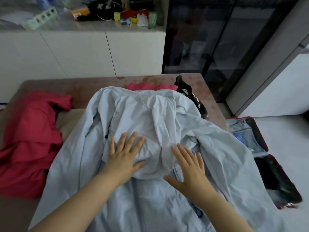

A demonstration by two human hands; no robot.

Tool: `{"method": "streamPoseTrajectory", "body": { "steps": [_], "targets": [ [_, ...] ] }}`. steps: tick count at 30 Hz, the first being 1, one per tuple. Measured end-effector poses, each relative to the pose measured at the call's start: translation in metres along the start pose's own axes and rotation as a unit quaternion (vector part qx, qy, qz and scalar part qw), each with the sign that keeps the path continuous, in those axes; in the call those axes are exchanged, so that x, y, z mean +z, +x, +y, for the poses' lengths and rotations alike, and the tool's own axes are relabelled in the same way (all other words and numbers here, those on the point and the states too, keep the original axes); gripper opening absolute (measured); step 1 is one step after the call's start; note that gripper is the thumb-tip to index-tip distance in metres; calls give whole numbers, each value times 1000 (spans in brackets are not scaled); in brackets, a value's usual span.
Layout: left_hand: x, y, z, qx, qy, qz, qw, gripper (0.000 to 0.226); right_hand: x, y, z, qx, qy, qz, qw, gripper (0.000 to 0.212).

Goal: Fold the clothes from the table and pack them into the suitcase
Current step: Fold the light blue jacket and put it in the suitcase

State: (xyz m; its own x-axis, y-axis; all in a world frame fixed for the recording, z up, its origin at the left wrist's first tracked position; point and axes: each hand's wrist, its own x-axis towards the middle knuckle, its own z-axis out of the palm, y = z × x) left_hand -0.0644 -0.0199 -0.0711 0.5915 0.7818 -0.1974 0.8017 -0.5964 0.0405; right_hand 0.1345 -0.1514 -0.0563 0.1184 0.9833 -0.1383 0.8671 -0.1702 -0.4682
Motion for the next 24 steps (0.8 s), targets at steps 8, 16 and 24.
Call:
{"method": "streamPoseTrajectory", "body": {
  "steps": [8,16,24],
  "targets": [
    [-22,-24,62,147,-36,33,988,75,-3,-83,36,114,-32,57,991,71],
    [-5,-50,116,212,-19,3,977,65,5,-157,100,282,36,155,946,76],
    [-5,-65,167,182,-16,-21,983,64,-3,-194,162,296,-56,50,952,75]
  ]
}}
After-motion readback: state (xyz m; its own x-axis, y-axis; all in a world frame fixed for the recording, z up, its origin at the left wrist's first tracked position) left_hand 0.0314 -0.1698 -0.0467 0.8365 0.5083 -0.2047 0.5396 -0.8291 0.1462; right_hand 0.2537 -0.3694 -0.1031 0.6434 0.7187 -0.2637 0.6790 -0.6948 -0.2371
